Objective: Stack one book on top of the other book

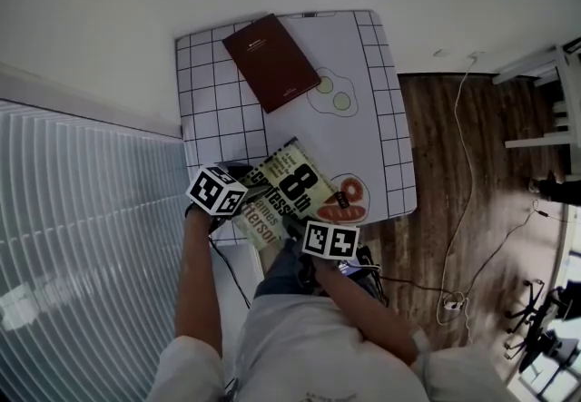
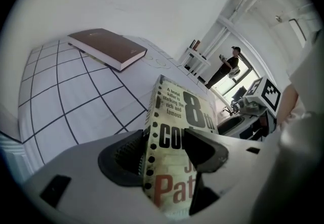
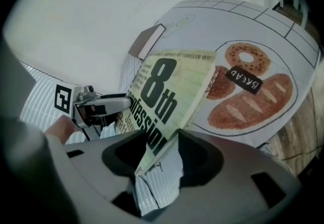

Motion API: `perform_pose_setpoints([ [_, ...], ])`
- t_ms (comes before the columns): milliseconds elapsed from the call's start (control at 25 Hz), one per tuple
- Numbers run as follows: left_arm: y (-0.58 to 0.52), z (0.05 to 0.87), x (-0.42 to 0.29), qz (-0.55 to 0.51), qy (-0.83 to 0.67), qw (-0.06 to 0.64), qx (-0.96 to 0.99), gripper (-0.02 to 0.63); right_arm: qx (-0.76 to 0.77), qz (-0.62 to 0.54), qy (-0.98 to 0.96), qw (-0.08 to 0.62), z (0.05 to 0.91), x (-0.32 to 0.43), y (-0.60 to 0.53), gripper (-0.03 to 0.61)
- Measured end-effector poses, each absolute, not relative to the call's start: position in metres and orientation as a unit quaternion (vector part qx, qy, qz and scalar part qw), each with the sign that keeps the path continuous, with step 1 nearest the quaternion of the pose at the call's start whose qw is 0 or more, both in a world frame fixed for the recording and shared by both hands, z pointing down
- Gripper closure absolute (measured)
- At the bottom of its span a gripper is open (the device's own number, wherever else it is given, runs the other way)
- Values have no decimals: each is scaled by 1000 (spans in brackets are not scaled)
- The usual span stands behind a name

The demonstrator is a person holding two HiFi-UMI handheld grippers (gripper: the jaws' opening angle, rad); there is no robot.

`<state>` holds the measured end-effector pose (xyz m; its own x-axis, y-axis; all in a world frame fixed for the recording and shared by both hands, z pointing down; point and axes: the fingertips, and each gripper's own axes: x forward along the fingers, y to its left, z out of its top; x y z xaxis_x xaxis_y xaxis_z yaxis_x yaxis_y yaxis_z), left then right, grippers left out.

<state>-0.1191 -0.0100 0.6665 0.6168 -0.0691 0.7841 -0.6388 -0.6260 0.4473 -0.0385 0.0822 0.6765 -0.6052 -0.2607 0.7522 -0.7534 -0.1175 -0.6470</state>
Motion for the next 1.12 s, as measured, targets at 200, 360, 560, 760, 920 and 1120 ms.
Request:
perform_pose_setpoints([
  [200,-1,664,-113,385,-230,378,810,360,402,618,-641,214,672,-27,85,383],
  [360,7,656,-101,374,-243,375,813,360,412,605,-648,209,665,-8,85,385],
  [560,18,649,-93,365,-252,375,814,365,432,576,-664,199,654,13,73,397],
  [760,21,639,-94,347,-277,407,798,374,445,524,-696,206,633,21,55,403],
  [920,19,628,-93,326,-294,421,794,382,459,470,-722,215,611,26,39,407],
  [1120,12,613,-94,304,-312,413,800,402,464,413,-753,217,588,28,17,408],
])
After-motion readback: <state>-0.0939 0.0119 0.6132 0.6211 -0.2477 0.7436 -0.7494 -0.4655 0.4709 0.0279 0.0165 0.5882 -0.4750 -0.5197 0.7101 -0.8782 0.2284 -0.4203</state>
